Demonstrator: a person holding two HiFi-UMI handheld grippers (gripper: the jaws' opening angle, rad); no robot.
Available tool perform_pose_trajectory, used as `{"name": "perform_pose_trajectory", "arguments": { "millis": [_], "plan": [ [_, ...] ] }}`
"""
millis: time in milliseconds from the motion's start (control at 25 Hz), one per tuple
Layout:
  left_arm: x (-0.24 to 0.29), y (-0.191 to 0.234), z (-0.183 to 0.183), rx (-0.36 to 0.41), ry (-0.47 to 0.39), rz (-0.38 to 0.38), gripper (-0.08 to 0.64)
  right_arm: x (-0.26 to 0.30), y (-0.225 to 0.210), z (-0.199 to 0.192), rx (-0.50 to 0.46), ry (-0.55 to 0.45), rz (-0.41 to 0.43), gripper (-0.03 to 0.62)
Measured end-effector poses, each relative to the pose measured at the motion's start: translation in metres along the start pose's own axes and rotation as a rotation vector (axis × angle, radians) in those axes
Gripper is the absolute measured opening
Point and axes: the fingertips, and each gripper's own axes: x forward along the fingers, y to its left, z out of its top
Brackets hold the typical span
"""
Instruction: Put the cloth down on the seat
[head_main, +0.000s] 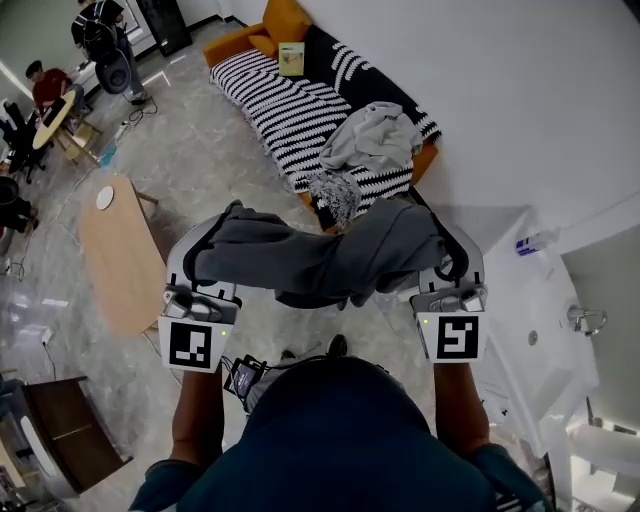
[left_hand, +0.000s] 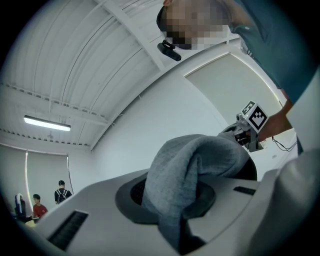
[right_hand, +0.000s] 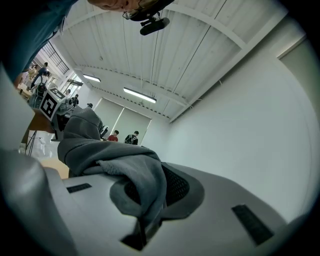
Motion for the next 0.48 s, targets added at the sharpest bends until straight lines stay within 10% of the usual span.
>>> {"name": "perform_pose_trajectory", "arguments": {
  "millis": [480],
  "plan": [
    [0.025,0.002,-0.008,-0.009,0.016,0.033,0.058,0.024,-0.026,-0.014,-0.004,0.006,0.011,0.031]
  ]
}}
